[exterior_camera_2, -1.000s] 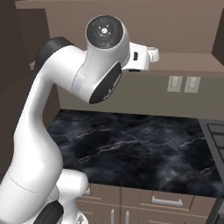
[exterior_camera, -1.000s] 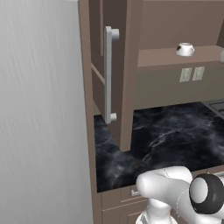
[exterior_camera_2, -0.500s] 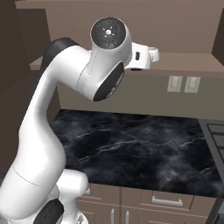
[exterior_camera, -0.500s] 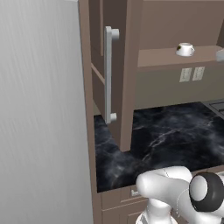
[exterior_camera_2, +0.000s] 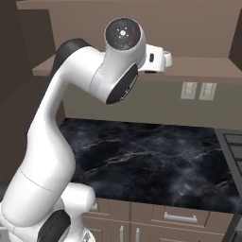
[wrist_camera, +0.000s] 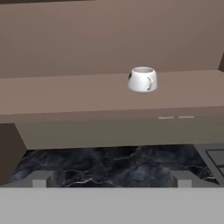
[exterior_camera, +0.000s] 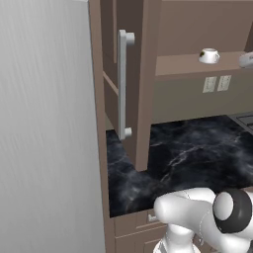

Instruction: Open the cabinet directly in front. Then move the beer and the mug to the dining counter with the candle on it.

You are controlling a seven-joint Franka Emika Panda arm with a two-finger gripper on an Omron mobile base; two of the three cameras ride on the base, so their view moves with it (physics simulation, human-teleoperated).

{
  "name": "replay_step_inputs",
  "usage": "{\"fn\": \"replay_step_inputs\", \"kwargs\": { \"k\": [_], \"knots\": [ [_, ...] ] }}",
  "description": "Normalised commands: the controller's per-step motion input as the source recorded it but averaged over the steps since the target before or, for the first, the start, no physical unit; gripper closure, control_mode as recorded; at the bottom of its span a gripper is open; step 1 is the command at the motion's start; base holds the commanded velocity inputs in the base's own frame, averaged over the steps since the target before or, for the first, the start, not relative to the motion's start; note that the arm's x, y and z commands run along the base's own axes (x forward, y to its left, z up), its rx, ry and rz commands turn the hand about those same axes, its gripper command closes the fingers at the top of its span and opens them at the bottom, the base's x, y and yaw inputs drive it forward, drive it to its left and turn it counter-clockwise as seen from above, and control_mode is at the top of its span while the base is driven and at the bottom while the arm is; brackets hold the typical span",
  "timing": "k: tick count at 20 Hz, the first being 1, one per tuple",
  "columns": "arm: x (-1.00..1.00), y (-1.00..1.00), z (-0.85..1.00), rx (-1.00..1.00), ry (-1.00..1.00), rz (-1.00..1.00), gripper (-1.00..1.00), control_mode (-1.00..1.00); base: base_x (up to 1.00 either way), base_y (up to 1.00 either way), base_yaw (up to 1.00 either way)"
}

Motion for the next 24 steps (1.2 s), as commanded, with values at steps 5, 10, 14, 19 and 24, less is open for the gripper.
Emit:
{"fn": "replay_step_inputs", "kwargs": {
  "k": [5,10,14,19,24],
  "knots": [
    [0.25,-0.07,0.00,0.00,0.00,0.00,-1.00,-1.00,0.00,0.00,0.00],
    [0.24,-0.07,0.00,0.00,0.01,0.00,-1.00,-1.00,0.00,0.00,0.00],
    [0.21,-0.08,-0.01,0.00,0.01,0.00,-1.00,-1.00,0.00,0.00,0.00],
    [0.19,-0.10,-0.02,0.00,0.01,0.00,-1.00,-1.00,0.00,0.00,0.00],
    [0.19,-0.08,-0.02,0.00,0.01,0.00,-1.00,-1.00,0.00,0.00,0.00]
  ]
}}
